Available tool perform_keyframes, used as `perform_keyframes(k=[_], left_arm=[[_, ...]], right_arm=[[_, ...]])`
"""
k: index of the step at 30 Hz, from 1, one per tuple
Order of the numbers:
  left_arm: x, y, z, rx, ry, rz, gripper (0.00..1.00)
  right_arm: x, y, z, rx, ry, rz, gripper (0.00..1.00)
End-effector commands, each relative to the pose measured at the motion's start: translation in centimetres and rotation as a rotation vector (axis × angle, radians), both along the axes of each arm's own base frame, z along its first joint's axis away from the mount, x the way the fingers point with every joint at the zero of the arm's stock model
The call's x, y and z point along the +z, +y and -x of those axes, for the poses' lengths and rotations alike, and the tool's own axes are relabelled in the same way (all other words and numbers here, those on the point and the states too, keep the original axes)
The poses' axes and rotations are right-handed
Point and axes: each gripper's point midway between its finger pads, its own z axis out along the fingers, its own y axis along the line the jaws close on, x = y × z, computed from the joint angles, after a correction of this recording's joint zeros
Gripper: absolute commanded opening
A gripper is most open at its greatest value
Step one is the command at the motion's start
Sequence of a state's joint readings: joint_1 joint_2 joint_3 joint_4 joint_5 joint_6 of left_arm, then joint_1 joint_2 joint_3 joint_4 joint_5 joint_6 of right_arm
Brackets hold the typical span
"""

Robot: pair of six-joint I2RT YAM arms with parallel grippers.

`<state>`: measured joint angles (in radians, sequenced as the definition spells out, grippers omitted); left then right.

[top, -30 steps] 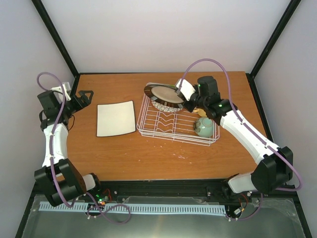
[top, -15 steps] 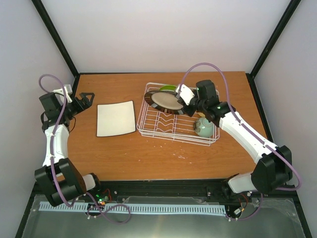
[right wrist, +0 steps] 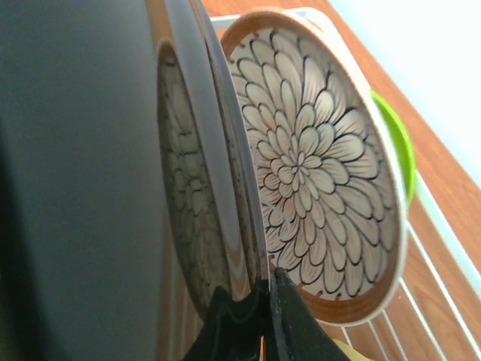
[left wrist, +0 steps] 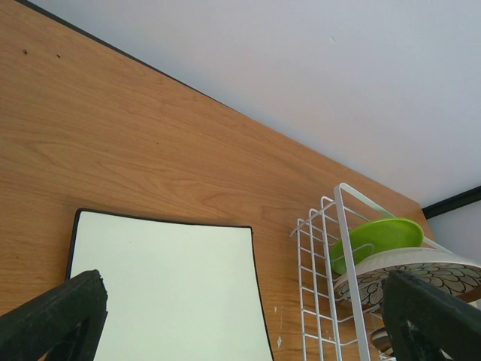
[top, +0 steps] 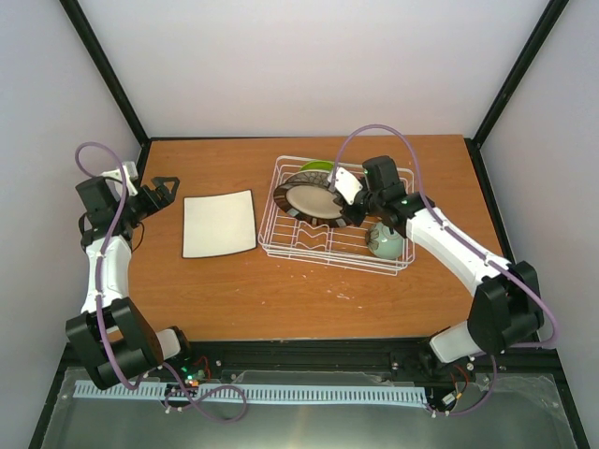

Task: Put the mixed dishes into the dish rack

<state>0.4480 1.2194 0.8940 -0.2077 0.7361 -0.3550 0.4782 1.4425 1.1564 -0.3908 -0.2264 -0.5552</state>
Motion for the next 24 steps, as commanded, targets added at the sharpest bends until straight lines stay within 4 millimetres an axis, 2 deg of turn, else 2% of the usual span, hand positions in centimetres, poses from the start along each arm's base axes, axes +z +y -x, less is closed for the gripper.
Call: perform_keyframes(k=[1,13,14,16,19,22,24], left_arm=[[0.8,0.3,-0.3,-0.001,-0.043,-0.041,1.0],[-0.2,0.5,-0.6,-0.002,-0.02,-0.031,1.0],[-0.2,0.4,-0.6,-0.004,-0.021,-0.031,1.0],[-0.1,0.5,-0.7,-0.006,-0.022,-0.03,1.0],[-0.3,0.5,-0.7,-0.002,-0.004,-0.023,1.0],[-0.8,0.6,-0.8,-0.002,0.023,-0.008,1.0],[-1.3,0.9,-0.9,0.013,0.054,-0.002,1.0]], right_arm=[[4.1,2.1,-1.8,0.051,-0.125,-0.097,0.03],[0.9,3.0,-2.2,0.072,-0.013,-0.071,0.04],[0.8,2.9,-2.2,0.067,-0.011,-0.069,0.08],[0.8,2.8,-2.3,0.051,-0.009,-0.069,0.24],[1.0,2.7,-2.6,0.037,-0.014,-0.072,0.37],[1.2,2.7,-2.8,0.027,-0.019,-0.076,0.47],[1.5,2.6,-3.0,0.019,-0.026,-0.081,0.49]])
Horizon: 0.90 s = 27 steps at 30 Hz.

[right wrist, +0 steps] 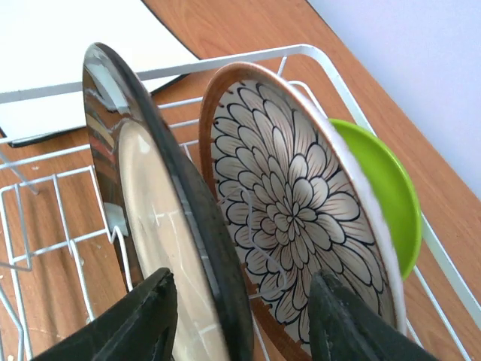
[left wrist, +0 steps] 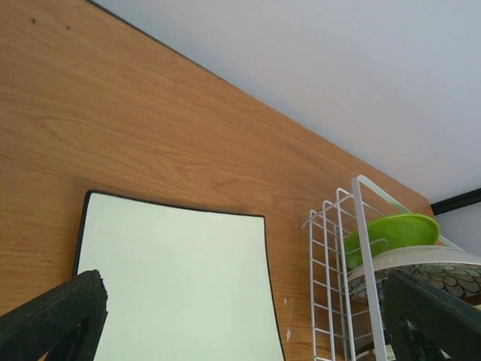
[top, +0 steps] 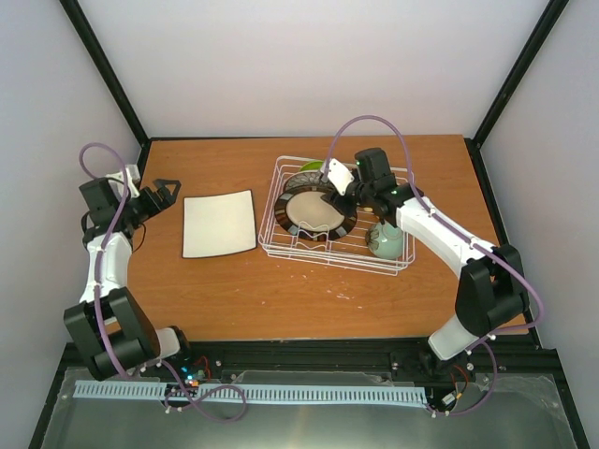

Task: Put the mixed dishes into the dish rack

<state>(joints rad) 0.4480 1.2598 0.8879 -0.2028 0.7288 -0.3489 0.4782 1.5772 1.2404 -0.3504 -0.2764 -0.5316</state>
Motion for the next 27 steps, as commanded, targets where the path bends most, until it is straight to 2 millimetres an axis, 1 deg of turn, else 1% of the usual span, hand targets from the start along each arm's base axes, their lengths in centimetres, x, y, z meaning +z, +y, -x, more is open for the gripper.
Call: perform_keyframes(k=[1,2,4,7,9,12,16,19,21,24,27], left_arm=[[-0.1,0.7,-0.6,0.017,0.035,-0.006,1.0],[-0.6,1.0,-0.7,0.026,0.058,-0.003,1.0],[-1.8,1.4,-1.0,0.042,0.113,0.009,1.0],[-4.7,1.7,-1.6,0.035,0.217,0.054,1.0],[-6.3,1.5,-1.8,0.016,0.269,0.09,0.99],[-8.2,1.4,-2.0,0.003,0.315,0.117,0.97],[-9.9,1.7,-2.6,0.002,0.345,0.126,0.97],[-11.1,1.8,-3.1,-0.011,0.37,0.139,0.95],[-11.8,2.0,-3.5,-0.02,0.384,0.142,0.92],[-12.7,2.2,-4.1,-0.03,0.395,0.146,0.87],[-13.6,2.3,-4.8,-0.04,0.397,0.158,0.85]], right_arm=[[2.8,0.5,-0.6,-0.011,-0.066,-0.049,0.51],[3.0,0.4,-0.7,-0.018,-0.072,-0.052,0.54],[3.5,0.2,-0.9,-0.035,-0.089,-0.062,0.56],[4.9,-0.3,-1.3,-0.076,-0.142,-0.083,0.57],[6.3,-0.9,-1.5,-0.113,-0.192,-0.1,0.58],[8.5,-2.3,-1.6,-0.19,-0.28,-0.129,0.59],[12.2,-4.4,-1.2,-0.288,-0.393,-0.2,0.61],[14.2,-5.8,-0.5,-0.33,-0.451,-0.251,0.64],[15.1,-6.4,0.0,-0.337,-0.461,-0.277,0.65],[15.3,-6.7,0.6,-0.335,-0.456,-0.29,0.65],[15.0,-6.8,0.9,-0.328,-0.444,-0.299,0.65]])
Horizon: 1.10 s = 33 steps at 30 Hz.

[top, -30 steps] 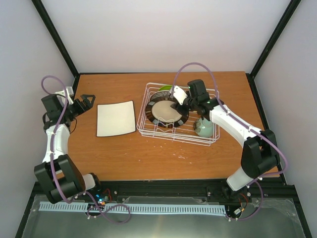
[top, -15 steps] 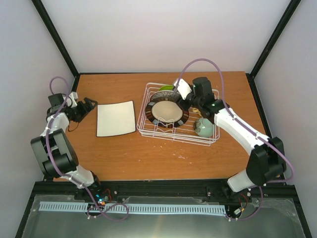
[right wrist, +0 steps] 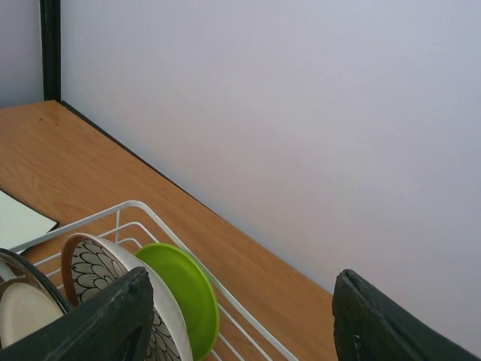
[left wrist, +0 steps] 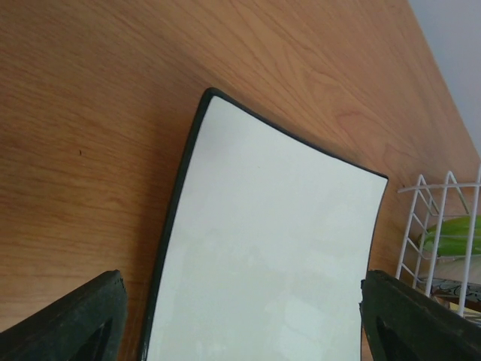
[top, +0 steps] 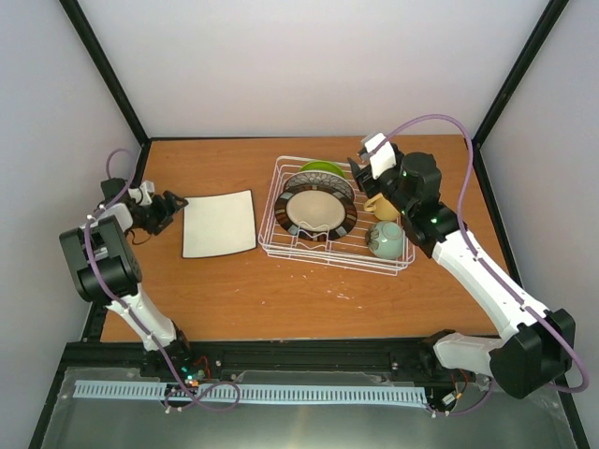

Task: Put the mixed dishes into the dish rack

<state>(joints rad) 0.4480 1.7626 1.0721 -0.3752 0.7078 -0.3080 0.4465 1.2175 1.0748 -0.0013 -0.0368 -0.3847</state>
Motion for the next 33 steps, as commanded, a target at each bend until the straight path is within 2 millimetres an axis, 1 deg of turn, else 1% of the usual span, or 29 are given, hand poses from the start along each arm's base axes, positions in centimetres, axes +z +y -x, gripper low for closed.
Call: perform_keyframes(k=[1,6,12,19,20,23,26,27,33], left_arm=[[0.0,0.4,-1.8,-0.035,-0.043,0.003,0.85],[-0.6,0.6,-3.1,-0.05,-0.079,0.026,0.84],[-2.0,0.2,-4.1,-0.091,-0.105,0.071,0.81],[-3.2,-0.7,-4.8,-0.143,-0.135,0.163,0.7],[-3.4,-0.8,-4.9,-0.149,-0.136,0.177,0.67],[-4.1,-1.2,-5.0,-0.168,-0.139,0.218,0.54],[-5.0,-1.5,-4.9,-0.176,-0.124,0.248,0.45],[-5.2,-1.6,-4.8,-0.182,-0.123,0.254,0.43],[-6.1,-2.0,-4.4,-0.19,-0.108,0.277,0.22]], right_arm=[[0.0,-0.3,0.3,-0.003,0.002,-0.039,0.65],[-0.5,0.2,0.6,0.028,0.023,-0.055,0.65],[-0.7,0.6,0.5,0.049,0.028,-0.055,0.65],[-0.9,0.8,0.2,0.054,0.032,-0.043,0.65],[-0.9,0.8,0.1,0.054,0.032,-0.041,0.65],[-1.0,1.0,-0.1,0.056,0.036,-0.037,0.65],[-1.1,1.1,-0.2,0.058,0.038,-0.033,0.65],[-1.2,1.1,-0.3,0.058,0.039,-0.031,0.65],[-1.4,1.4,-0.7,0.064,0.046,-0.027,0.64]])
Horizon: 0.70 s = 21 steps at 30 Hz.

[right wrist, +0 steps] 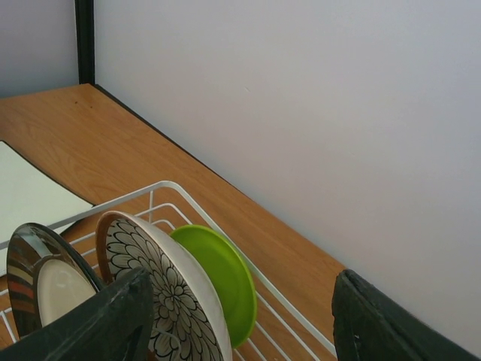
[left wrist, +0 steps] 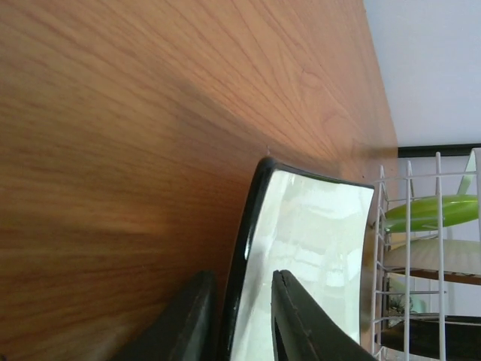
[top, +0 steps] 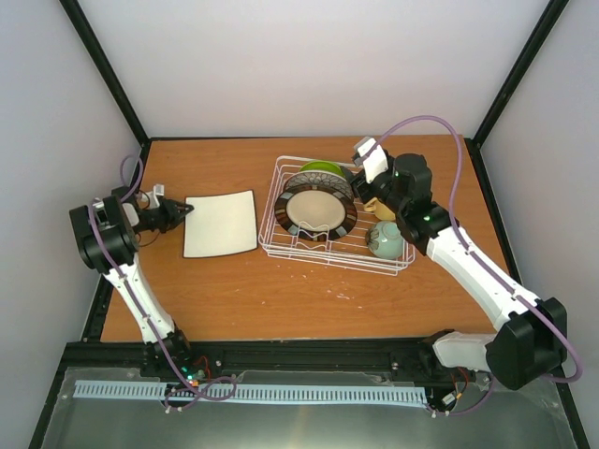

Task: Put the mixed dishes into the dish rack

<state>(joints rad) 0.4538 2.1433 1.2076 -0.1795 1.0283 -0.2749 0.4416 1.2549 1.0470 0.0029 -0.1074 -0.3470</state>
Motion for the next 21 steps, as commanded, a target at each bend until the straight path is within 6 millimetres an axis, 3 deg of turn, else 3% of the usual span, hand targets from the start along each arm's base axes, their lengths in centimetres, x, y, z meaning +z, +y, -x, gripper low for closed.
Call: perform_keyframes(k=[1,4,14,21], left_arm=[[-0.5,-0.4,0.0,-0.03,-0.009,0.022,0.18],[-0.6,-0.5,0.0,-0.033,-0.008,0.025,0.01],[1.2,-0.9,-0.2,-0.058,-0.062,0.074,0.01],[5.0,0.3,-0.3,-0.063,-0.175,0.168,0.01]], right_arm=[[1.3,0.2,-0.5,0.007,-0.031,-0.011,0.64],[1.3,0.4,-0.7,0.012,-0.028,-0.009,0.64],[0.9,0.7,-0.8,0.024,-0.012,-0.012,0.64],[1.1,1.0,-0.7,0.042,-0.004,-0.025,0.64]])
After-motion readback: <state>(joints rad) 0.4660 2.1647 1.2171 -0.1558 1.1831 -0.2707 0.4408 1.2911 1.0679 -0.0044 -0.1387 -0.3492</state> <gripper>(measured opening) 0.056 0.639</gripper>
